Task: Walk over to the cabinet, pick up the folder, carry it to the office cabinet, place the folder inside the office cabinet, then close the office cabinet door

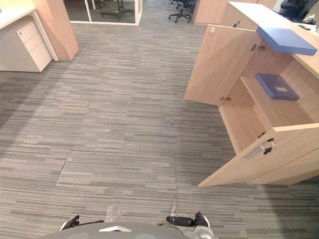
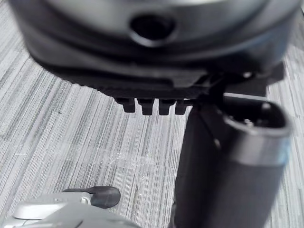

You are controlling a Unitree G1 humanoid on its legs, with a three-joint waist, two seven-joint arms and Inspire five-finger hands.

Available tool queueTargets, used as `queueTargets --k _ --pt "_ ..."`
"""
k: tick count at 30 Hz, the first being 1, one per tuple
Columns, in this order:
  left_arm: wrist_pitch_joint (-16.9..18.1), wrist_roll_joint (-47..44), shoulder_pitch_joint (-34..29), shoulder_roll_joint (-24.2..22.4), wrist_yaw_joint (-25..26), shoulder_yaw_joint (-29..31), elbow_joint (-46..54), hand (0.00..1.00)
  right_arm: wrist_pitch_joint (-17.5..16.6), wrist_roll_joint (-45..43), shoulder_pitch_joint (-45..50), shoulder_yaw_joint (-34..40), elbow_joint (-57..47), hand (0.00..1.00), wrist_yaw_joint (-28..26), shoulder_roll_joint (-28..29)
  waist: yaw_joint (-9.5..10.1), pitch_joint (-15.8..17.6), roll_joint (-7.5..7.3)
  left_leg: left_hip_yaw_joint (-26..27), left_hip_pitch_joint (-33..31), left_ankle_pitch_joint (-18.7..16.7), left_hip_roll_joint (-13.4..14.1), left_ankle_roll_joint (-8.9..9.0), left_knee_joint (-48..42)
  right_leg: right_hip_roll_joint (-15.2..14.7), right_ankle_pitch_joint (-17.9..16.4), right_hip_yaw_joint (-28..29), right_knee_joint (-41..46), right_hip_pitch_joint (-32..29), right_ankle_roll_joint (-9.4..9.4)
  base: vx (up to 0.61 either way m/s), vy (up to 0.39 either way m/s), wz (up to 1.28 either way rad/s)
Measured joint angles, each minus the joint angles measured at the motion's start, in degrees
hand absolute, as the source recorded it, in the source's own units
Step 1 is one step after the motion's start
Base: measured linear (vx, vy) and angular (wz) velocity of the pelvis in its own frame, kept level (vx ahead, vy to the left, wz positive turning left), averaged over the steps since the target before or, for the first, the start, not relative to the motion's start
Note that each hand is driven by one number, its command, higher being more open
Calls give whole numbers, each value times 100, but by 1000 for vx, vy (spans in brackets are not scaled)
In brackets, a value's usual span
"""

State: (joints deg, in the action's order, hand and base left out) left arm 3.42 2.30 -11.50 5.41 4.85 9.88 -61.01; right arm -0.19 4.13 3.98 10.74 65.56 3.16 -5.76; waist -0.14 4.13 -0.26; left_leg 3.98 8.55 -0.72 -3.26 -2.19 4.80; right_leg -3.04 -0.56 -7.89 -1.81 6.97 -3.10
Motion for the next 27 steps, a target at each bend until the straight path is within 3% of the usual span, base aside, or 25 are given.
queueTargets --k 7,15,27 --pt "11 -309 -6 47 -389 0 -81 100 80 0 -9 -1 0 100 -152 -13 7 5 -15 -12 14 44 -4 -6 26 -7 2 -40 0 -2 2 -70 -28 2" --pt "16 -401 18 77 -434 -5 -144 100 86 0 -67 0 80 100 -214 -14 -1 22 -44 -48 6 43 -6 -5 28 -7 14 -93 -58 18 0 -6 -14 2" --pt "158 465 91 139 68 -356 -14 100 82 -3 -120 -23 143 100 -109 -2 -5 59 -81 -159 -10 59 -19 -4 29 -15 39 -210 -133 114 -16 -19 -22 4"
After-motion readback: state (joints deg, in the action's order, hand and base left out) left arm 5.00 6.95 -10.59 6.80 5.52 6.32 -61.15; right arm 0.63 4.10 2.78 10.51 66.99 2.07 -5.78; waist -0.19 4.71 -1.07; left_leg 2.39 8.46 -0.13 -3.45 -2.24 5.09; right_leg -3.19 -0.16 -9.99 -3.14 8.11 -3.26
